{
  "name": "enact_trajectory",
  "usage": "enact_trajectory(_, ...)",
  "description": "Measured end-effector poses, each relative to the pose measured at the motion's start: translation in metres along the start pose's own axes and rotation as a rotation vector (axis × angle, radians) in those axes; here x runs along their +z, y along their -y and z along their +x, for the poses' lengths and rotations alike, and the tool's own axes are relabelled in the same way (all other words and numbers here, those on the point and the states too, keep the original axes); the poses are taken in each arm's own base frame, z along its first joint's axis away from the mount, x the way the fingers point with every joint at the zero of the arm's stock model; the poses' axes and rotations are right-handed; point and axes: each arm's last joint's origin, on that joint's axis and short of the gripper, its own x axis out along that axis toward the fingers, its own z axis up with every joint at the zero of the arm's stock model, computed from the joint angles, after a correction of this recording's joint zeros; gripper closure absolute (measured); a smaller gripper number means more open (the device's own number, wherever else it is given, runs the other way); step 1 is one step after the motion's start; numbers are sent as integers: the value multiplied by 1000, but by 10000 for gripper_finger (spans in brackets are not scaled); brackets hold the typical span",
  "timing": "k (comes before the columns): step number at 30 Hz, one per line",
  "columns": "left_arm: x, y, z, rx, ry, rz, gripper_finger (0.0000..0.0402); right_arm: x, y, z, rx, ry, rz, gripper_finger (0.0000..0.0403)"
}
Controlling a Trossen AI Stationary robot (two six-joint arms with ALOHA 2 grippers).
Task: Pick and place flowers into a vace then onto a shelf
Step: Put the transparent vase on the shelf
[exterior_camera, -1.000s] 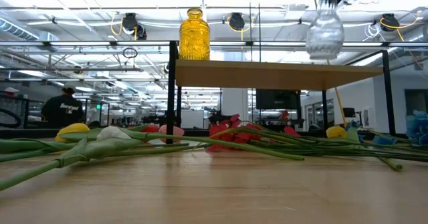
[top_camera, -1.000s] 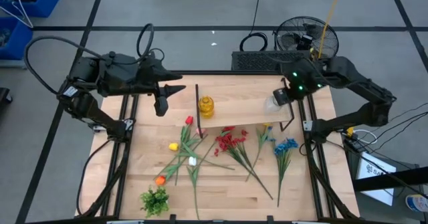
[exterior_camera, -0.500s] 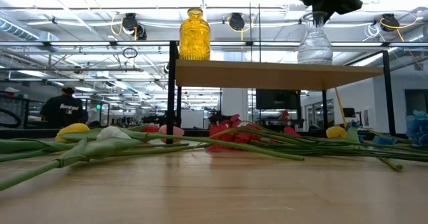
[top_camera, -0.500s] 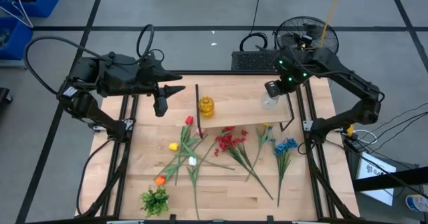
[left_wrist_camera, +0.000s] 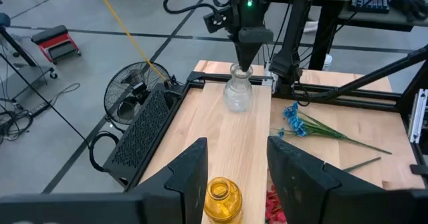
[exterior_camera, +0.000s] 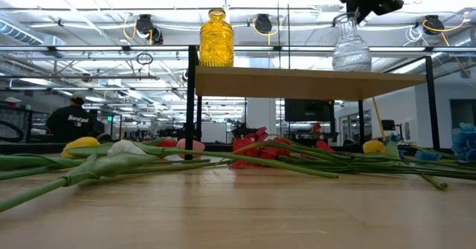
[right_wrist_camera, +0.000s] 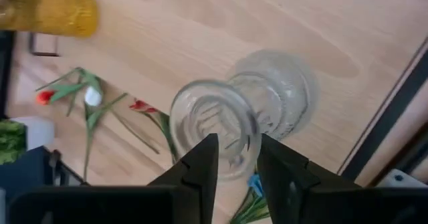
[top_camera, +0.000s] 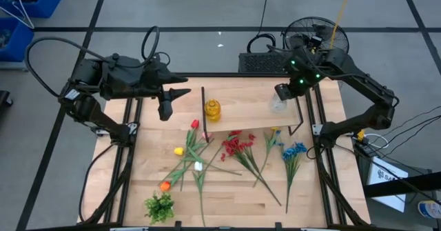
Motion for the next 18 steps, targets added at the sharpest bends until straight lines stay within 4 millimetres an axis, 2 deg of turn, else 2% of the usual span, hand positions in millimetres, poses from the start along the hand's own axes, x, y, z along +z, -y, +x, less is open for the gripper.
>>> enact_trajectory(11, 0, 0, 0, 0, 1, -2, 241, 3, 13, -11, 6, 66, -34, 296)
enact_trajectory(18, 0, 0, 0, 0, 1, -4, 241, -4, 16, -18, 14, 79, -46, 296)
